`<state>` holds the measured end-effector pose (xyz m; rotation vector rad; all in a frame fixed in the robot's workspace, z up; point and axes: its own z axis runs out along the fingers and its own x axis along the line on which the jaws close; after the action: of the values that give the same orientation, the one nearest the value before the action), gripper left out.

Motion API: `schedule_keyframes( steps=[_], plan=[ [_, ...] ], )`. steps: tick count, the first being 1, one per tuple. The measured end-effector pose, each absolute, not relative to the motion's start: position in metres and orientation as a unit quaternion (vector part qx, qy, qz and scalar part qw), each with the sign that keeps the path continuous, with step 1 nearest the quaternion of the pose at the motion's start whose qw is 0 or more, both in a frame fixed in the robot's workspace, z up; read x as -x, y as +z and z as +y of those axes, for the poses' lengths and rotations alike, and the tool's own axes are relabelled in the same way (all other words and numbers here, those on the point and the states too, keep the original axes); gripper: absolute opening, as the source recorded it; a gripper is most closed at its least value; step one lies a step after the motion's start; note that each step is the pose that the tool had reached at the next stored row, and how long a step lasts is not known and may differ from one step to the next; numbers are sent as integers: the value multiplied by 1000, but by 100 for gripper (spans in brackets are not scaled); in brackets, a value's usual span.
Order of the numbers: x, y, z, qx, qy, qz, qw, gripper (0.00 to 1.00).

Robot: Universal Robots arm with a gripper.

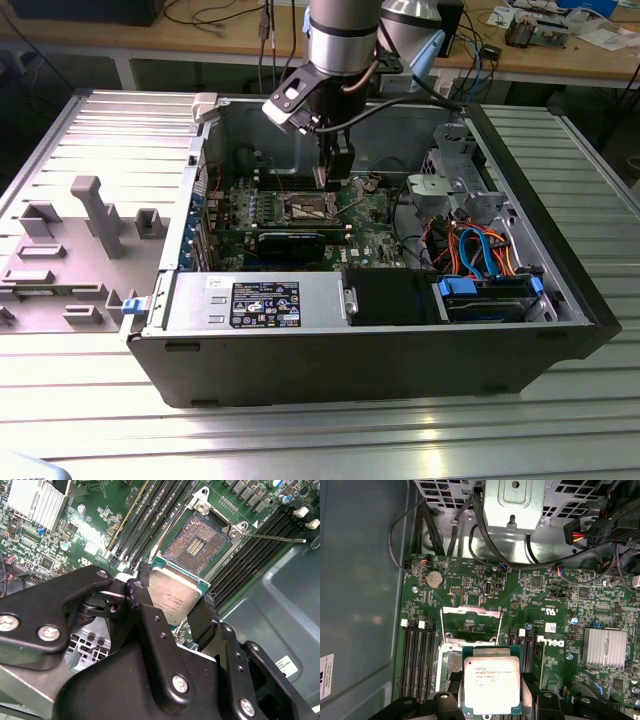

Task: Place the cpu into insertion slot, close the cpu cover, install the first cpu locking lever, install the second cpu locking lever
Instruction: 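Place the cpu into insertion slot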

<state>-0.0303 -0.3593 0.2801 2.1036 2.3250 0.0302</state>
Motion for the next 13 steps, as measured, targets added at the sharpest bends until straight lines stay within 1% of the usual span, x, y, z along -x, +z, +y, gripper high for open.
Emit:
schedule_keyframes(
  steps=[13],
  plan=[
    [30, 277, -359, -671, 10, 741, 3, 55]
  ],
)
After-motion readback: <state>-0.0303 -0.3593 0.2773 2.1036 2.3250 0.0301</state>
